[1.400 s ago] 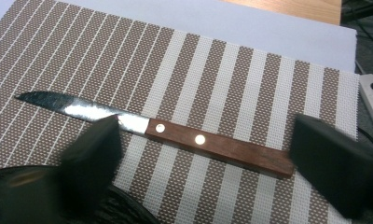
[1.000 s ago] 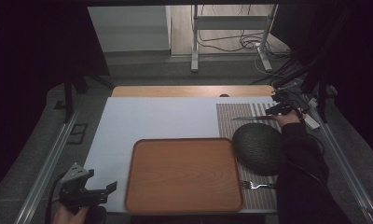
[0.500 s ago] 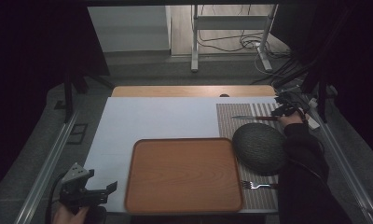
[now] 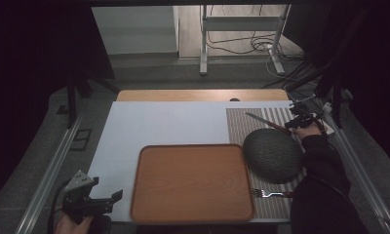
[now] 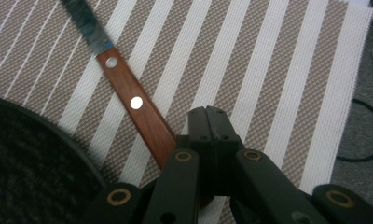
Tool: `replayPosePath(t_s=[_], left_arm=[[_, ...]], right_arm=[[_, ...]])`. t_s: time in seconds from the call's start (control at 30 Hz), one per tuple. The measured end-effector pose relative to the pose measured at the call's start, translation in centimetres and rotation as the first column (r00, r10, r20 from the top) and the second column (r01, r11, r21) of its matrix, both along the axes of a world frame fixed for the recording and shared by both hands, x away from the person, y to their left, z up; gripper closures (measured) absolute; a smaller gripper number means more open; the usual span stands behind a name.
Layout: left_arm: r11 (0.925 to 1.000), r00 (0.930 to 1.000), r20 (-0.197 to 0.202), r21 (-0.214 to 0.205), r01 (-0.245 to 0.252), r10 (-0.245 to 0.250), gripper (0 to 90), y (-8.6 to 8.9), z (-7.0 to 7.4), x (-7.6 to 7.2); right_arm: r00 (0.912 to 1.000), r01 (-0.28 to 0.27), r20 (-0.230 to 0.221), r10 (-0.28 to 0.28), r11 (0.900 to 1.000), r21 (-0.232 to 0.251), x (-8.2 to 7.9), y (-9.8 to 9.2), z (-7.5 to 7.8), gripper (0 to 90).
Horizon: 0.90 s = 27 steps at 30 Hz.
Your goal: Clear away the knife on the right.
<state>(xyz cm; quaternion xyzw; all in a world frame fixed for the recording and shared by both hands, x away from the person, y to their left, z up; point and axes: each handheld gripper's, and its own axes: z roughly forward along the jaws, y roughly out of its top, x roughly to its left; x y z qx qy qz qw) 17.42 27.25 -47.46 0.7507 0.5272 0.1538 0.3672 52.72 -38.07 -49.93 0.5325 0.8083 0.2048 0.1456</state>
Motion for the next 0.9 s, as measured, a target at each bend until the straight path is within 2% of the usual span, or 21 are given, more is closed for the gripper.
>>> replayPosePath(t_s=[0.27,0.5,0.53,0.57,0.6,0.63,0.67,0.7,0.8,0.83,0.87,0.9], left_arm=[[1.0,1.0,0.001,0.002,0.002,-0.002,2.5,0.0,0.0,0.0],[1.0,1.0,0.003,-0.001,0.004,-0.004,2.6,0.0,0.0,0.0],[1.0,1.0,0.004,-0.001,0.004,-0.004,2.6,0.0,0.0,0.0],[1.0,1.0,0.004,-0.001,0.004,-0.004,2.6,0.0,0.0,0.0],[1.0,1.0,0.003,0.001,0.004,-0.004,2.6,0.0,0.0,0.0],[1.0,1.0,0.003,0.001,0.004,-0.004,2.6,0.0,0.0,0.0],[1.0,1.0,0.004,0.001,0.004,-0.004,2.6,0.0,0.0,0.0],[1.0,1.0,0.004,0.001,0.004,-0.004,2.6,0.0,0.0,0.0],[1.0,1.0,0.004,0.002,0.004,-0.004,2.6,0.0,0.0,0.0],[1.0,1.0,0.004,0.002,0.003,-0.003,2.6,0.0,0.0,0.0],[1.0,1.0,0.004,0.003,0.004,-0.004,2.6,0.0,0.0,0.0],[1.0,1.0,0.004,0.003,0.004,-0.004,2.6,0.0,0.0,0.0]], right_arm=[[0.9993,-0.007,-0.036,0.007,0.9999,0.012,-1.2,0.3,0.1,89.3],[0.999,-0.016,-0.041,0.017,0.9998,0.006,-1.3,0.4,0.2,89.1],[0.9997,-0.012,-0.022,0.012,0.9999,0.005,-1.3,0.4,0.4,85.6],[0.9997,-0.012,-0.022,0.012,0.9999,0.005,-1.3,0.4,0.4,85.6],[1.0,-0.004,0.001,0.004,0.9999,0.014,-1.3,0.5,0.7,81.4],[1.0,-0.004,0.001,0.004,0.9999,0.014,-1.3,0.5,0.7,81.4],[0.9998,-0.001,0.019,0.001,0.9998,0.019,-1.2,0.6,1.0,75.6],[0.9998,-0.001,0.019,0.001,0.9998,0.019,-1.2,0.6,1.0,75.6],[0.9994,0.009,0.033,-0.01,0.9998,0.02,-1.2,0.9,1.4,65.2],[0.9992,0.012,0.038,-0.013,0.9994,0.032,-1.1,1.1,1.5,61.4],[0.999,0.014,0.042,-0.016,0.9984,0.055,-1.0,1.3,1.7,53.6],[0.999,0.014,0.042,-0.016,0.9984,0.055,-1.0,1.3,1.7,53.6]])
